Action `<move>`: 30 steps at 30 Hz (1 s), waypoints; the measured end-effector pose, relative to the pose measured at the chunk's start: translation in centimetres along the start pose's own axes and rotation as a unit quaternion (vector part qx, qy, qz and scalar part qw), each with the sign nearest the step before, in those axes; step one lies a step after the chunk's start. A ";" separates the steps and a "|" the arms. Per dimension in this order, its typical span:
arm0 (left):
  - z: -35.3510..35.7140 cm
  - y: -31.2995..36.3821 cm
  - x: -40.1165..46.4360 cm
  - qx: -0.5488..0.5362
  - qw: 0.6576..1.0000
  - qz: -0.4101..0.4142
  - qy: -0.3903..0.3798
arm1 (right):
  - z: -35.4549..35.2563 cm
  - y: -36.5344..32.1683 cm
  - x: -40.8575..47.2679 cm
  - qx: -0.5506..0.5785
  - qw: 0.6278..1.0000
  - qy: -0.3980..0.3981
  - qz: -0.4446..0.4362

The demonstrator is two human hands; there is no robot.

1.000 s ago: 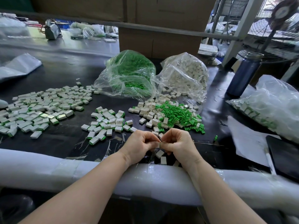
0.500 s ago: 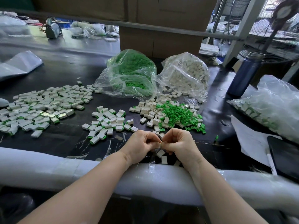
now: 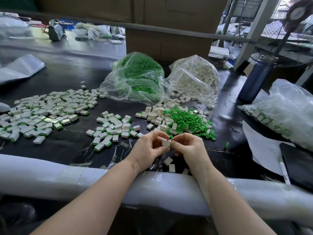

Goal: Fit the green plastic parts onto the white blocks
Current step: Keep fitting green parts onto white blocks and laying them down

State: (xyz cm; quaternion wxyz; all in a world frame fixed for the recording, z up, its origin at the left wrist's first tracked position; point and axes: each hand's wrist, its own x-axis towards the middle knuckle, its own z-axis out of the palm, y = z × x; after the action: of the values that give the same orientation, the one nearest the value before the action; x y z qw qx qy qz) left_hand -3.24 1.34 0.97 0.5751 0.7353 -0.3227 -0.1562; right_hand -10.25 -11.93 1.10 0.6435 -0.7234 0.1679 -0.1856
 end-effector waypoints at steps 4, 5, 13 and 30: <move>0.0 -0.5 0.2 0.045 0.999 -0.004 0.024 | 0.1 0.1 0.0 -0.018 1.000 -0.005 0.005; -0.1 -0.6 0.3 0.044 0.999 -0.006 0.029 | 0.1 0.2 0.0 -0.017 1.000 -0.005 0.005; 0.0 -0.6 0.4 0.051 0.998 -0.020 0.037 | 0.4 0.2 -0.1 -0.049 0.999 -0.013 -0.019; 0.3 -0.2 2.0 0.011 0.998 -0.048 0.037 | -0.1 0.0 1.4 -0.024 0.999 0.026 0.026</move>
State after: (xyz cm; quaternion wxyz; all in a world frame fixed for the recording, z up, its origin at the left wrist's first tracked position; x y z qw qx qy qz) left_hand -1.88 -0.14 0.98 0.5704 0.7616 -0.2674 -0.1520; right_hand -9.11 -12.73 1.20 0.6262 -0.7289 0.2072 -0.1836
